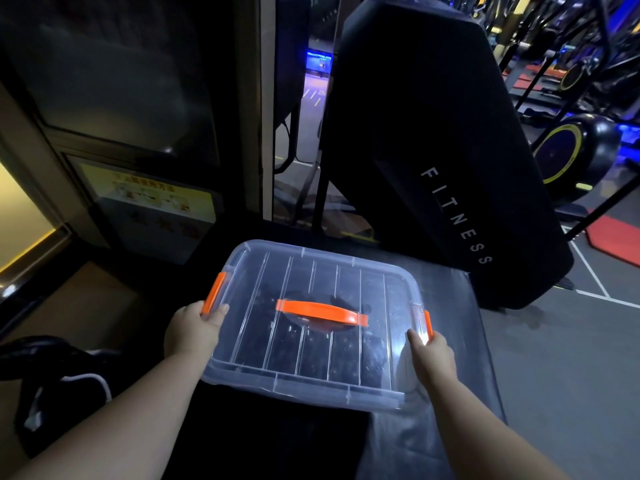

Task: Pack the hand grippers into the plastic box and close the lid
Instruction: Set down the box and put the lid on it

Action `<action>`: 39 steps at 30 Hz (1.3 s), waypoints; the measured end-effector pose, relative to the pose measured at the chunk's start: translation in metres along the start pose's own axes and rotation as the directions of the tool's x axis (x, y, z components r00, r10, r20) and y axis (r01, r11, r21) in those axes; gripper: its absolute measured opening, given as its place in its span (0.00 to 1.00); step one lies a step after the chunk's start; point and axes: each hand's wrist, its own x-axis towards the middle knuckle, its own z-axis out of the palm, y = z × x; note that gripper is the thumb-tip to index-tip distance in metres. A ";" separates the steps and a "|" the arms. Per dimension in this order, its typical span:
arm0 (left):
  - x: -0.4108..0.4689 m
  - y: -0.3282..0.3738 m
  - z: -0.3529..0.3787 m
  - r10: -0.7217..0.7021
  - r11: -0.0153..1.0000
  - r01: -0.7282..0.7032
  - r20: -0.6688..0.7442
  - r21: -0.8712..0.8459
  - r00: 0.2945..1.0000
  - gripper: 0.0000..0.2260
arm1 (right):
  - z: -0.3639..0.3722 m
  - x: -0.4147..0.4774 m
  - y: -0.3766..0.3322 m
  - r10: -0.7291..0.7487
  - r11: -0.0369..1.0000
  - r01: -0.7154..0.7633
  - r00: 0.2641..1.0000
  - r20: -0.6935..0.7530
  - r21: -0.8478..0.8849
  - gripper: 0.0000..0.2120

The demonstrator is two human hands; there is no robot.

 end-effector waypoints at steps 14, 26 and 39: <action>-0.003 0.002 -0.002 -0.002 1.000 0.002 0.014 -0.024 1.000 0.16 | 0.004 -0.009 -0.001 -0.060 0.996 0.055 0.996 -0.062 -0.074 0.11; 0.000 0.014 0.000 -0.011 0.998 0.011 0.010 -0.064 1.000 0.12 | -0.001 -0.003 -0.003 -0.086 0.988 0.083 0.996 -0.017 -0.127 0.12; -0.015 0.096 0.088 0.093 0.984 -0.080 0.077 -0.161 0.993 0.13 | -0.070 0.073 0.039 -0.031 0.992 0.013 0.989 -0.143 -0.128 0.17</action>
